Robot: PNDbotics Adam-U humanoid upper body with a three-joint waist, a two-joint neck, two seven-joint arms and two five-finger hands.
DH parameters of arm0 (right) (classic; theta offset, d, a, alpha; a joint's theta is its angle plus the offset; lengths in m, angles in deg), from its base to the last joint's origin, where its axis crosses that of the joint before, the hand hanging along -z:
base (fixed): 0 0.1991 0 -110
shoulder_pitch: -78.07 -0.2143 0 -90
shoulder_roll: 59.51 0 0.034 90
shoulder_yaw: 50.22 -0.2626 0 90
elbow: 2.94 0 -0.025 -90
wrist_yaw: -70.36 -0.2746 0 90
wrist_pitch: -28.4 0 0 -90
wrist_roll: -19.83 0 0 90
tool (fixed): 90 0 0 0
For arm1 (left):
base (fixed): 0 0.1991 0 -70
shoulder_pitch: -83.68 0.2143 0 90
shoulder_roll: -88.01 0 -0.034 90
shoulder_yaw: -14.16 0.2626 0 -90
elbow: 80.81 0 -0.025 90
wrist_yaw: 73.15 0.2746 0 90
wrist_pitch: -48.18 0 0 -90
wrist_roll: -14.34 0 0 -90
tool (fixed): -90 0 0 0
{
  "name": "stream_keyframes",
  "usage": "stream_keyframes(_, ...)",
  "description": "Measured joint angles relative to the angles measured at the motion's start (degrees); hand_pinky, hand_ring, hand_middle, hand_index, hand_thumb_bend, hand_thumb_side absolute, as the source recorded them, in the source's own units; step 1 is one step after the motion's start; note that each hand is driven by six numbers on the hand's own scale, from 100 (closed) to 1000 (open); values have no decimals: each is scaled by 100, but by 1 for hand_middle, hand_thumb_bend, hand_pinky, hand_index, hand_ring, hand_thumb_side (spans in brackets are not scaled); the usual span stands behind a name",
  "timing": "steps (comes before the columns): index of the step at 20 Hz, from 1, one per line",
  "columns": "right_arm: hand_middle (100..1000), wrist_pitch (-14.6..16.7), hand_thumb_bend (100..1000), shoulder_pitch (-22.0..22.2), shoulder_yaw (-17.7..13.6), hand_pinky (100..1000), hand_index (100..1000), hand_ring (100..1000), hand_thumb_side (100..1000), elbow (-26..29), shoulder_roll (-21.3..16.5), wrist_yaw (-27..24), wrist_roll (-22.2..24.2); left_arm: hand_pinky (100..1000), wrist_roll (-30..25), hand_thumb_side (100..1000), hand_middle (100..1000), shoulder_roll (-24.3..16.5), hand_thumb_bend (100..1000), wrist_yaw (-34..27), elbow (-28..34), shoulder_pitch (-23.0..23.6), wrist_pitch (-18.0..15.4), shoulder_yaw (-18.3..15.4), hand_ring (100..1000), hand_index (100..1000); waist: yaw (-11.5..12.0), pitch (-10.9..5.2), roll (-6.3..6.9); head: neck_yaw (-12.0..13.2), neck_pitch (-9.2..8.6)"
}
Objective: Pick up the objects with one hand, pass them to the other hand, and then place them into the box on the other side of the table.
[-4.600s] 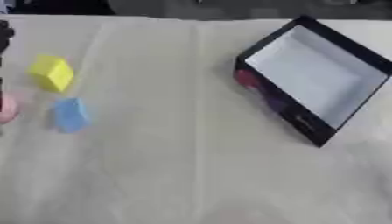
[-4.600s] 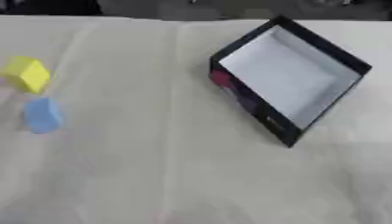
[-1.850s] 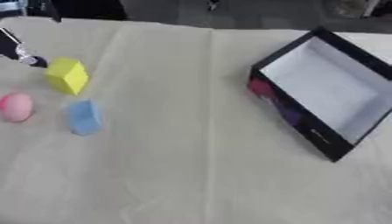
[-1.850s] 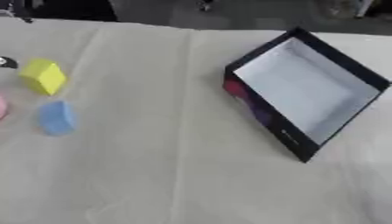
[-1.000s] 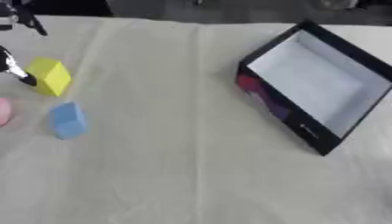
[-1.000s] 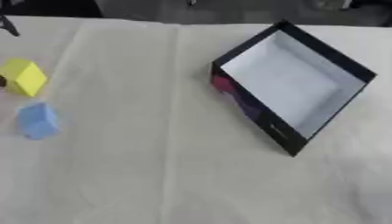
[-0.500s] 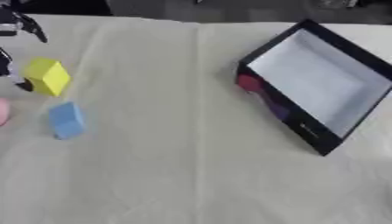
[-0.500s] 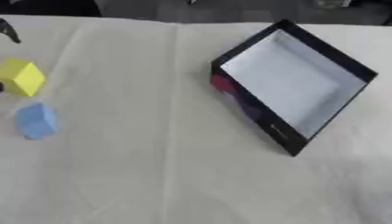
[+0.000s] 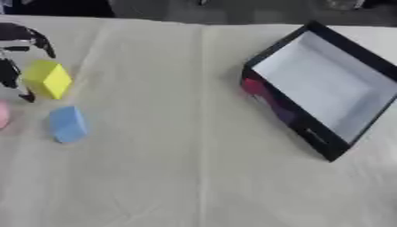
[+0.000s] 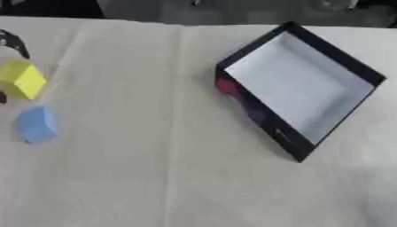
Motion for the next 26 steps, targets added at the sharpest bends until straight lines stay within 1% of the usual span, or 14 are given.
stream_keyframes(2,875,-13,100,-1,8,733,986,922,562,0,19,10,11,978,37,102,807,17,803,34,-23,-4,-37,-16,880,816,-6,2,0,14,-1)
stream_keyframes(4,875,-21,100,-1,24,733,986,922,563,0,36,18,16,967,64,108,803,20,805,58,-43,-6,-64,-16,879,807,-9,4,0,19,-1)
stream_keyframes(10,875,-44,100,-3,32,733,986,922,567,0,41,38,29,946,56,100,786,66,781,182,-110,-7,-56,-18,870,791,-29,21,0,44,-1)
stream_keyframes(15,875,-59,100,-2,33,733,987,923,571,0,55,40,26,916,44,100,746,67,745,236,-142,-7,-44,-48,845,726,-33,29,0,44,-2)
stream_keyframes(18,875,-78,100,-1,34,733,987,924,575,0,84,40,37,892,47,100,725,68,728,251,-160,-7,-47,-49,827,709,-33,29,0,48,-2)
stream_keyframes(21,876,-86,100,0,35,734,987,924,585,0,84,40,37,846,50,100,678,68,671,253,-160,-11,-50,-49,797,669,-28,29,0,71,-2)
stream_keyframes(22,876,-87,100,1,35,734,987,924,585,0,84,40,37,846,54,100,678,68,671,253,-160,-12,-54,-49,797,669,-26,29,0,76,-2)
stream_keyframes(23,876,-87,100,2,35,734,987,925,592,0,84,40,37,821,58,100,644,68,625,253,-160,-13,-58,-50,774,641,-26,29,0,82,-2)
stream_keyframes(24,876,-87,100,3,35,734,987,925,596,0,84,40,37,807,61,100,626,68,600,253,-161,-14,-61,-50,760,614,-26,29,0,83,-2)
stream_keyframes(25,876,-86,100,4,35,734,987,925,599,0,84,40,37,791,64,100,609,68,584,249,-162,-14,-64,-50,744,588,-24,29,0,83,-2)
stream_keyframes(26,876,-86,100,5,35,734,987,925,600,0,84,40,37,789,66,100,607,68,583,235,-163,-15,-66,-50,742,586,-22,29,0,83,-1)
